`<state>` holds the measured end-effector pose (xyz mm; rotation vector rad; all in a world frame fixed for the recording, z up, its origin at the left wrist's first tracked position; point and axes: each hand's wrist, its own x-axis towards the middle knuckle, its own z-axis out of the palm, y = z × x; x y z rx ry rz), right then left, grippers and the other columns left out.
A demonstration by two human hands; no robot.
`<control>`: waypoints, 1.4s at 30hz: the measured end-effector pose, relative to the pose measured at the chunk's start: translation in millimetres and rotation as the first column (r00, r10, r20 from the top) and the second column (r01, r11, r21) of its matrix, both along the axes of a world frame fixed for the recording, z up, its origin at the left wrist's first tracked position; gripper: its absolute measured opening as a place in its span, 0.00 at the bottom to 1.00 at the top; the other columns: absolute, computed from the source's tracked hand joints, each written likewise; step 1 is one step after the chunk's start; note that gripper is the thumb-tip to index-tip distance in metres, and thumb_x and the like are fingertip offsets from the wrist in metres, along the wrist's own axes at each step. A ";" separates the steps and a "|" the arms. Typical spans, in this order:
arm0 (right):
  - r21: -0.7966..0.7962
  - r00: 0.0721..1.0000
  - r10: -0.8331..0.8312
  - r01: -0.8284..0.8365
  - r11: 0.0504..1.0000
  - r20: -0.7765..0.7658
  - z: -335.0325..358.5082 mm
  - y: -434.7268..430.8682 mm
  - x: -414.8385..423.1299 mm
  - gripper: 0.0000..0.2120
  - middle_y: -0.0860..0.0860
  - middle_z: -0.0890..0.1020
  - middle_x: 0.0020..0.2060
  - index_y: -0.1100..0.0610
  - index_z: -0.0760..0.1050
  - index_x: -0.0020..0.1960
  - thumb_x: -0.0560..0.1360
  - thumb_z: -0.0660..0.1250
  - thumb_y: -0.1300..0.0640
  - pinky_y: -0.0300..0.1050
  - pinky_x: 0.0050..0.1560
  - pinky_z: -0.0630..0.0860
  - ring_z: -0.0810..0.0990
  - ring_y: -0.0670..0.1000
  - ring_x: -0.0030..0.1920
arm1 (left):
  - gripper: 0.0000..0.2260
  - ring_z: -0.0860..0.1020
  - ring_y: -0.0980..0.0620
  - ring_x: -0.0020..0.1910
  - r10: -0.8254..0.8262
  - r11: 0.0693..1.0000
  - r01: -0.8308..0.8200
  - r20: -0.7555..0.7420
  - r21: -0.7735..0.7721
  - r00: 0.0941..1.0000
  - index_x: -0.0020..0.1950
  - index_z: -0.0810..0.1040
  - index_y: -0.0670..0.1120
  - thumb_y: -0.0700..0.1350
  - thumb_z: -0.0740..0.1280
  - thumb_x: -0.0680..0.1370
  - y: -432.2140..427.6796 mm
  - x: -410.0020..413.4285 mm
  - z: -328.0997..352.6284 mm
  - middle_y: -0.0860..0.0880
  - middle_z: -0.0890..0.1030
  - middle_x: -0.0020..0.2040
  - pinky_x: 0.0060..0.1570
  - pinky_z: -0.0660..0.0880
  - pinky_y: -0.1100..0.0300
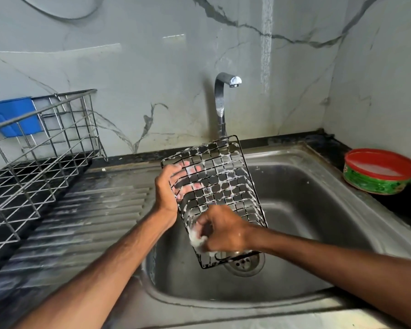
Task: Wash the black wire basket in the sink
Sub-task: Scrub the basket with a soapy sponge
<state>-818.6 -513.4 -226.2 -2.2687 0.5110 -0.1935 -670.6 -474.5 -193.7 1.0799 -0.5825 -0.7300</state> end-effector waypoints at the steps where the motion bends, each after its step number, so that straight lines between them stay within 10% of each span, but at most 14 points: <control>1: 0.067 0.997 -0.059 0.056 0.996 0.057 4.9 1.6 0.6 0.12 0.49 0.87 0.46 0.59 0.85 0.51 0.69 0.78 0.67 0.36 0.40 0.82 0.85 0.43 0.41 | 0.27 0.82 0.32 0.55 0.008 1.000 -0.008 0.028 0.009 1.000 0.62 0.79 0.32 0.51 0.63 0.70 -1.2 -0.4 -3.0 0.34 0.86 0.54 0.34 0.82 0.58; 5: 0.044 0.964 -0.153 0.147 0.988 0.216 10.5 3.8 1.1 0.08 0.49 0.86 0.42 0.57 0.84 0.48 0.71 0.76 0.66 0.38 0.39 0.82 0.85 0.45 0.39 | 0.23 0.81 0.31 0.59 0.036 0.996 -0.045 0.119 0.072 0.992 0.58 0.82 0.37 0.52 0.64 0.72 -6.2 -0.5 -12.7 0.38 0.87 0.55 0.48 0.82 0.49; 13: -0.299 0.971 0.082 -0.148 0.943 -0.223 -22.7 -5.3 -2.4 0.05 0.48 0.83 0.36 0.58 0.84 0.42 0.68 0.72 0.66 0.32 0.35 0.71 0.79 0.46 0.35 | 0.14 0.84 0.39 0.57 0.101 0.992 -0.110 0.126 0.068 0.987 0.49 0.81 0.43 0.50 0.64 0.72 -6.1 -0.2 -9.6 0.40 0.88 0.48 0.55 0.80 0.31; 19: 0.012 0.995 -0.094 0.094 0.995 -0.040 -11.2 -10.1 2.1 0.09 0.53 0.87 0.42 0.62 0.84 0.48 0.70 0.74 0.72 0.48 0.41 0.85 0.87 0.49 0.38 | 0.12 0.87 0.48 0.45 0.095 0.983 -0.121 0.181 0.140 0.979 0.49 0.82 0.44 0.50 0.64 0.79 -10.2 -6.2 -13.5 0.42 0.88 0.48 0.56 0.80 0.32; 25: 0.392 0.904 -0.371 0.269 0.879 0.211 15.9 -17.3 -1.7 0.12 0.52 0.86 0.45 0.65 0.83 0.53 0.72 0.71 0.75 0.36 0.36 0.81 0.85 0.43 0.36 | 0.19 0.86 0.50 0.49 0.086 0.957 -0.184 0.385 0.224 0.919 0.46 0.87 0.56 0.66 0.62 0.73 -9.0 -14.4 -22.3 0.52 0.88 0.44 0.58 0.80 0.36; 29: 0.680 0.752 -0.580 0.249 0.690 0.313 32.5 -16.9 -0.1 0.10 0.59 0.87 0.48 0.66 0.82 0.52 0.73 0.71 0.75 0.41 0.36 0.83 0.87 0.52 0.40 | 0.20 0.83 0.39 0.35 0.145 0.964 -0.213 0.353 0.160 0.924 0.45 0.85 0.40 0.58 0.68 0.74 -12.2 -24.9 -22.9 0.37 0.85 0.37 0.29 0.76 0.52; 42: 0.892 0.514 -0.796 0.119 0.435 0.319 36.7 -23.6 11.6 0.08 0.63 0.84 0.54 0.69 0.79 0.55 0.75 0.70 0.70 0.45 0.46 0.84 0.85 0.58 0.53 | 0.34 0.85 0.45 0.50 0.040 0.972 -0.129 0.403 0.195 0.914 0.53 0.86 0.50 0.77 0.68 0.64 -11.2 -23.7 -28.4 0.49 0.88 0.46 0.55 0.81 0.36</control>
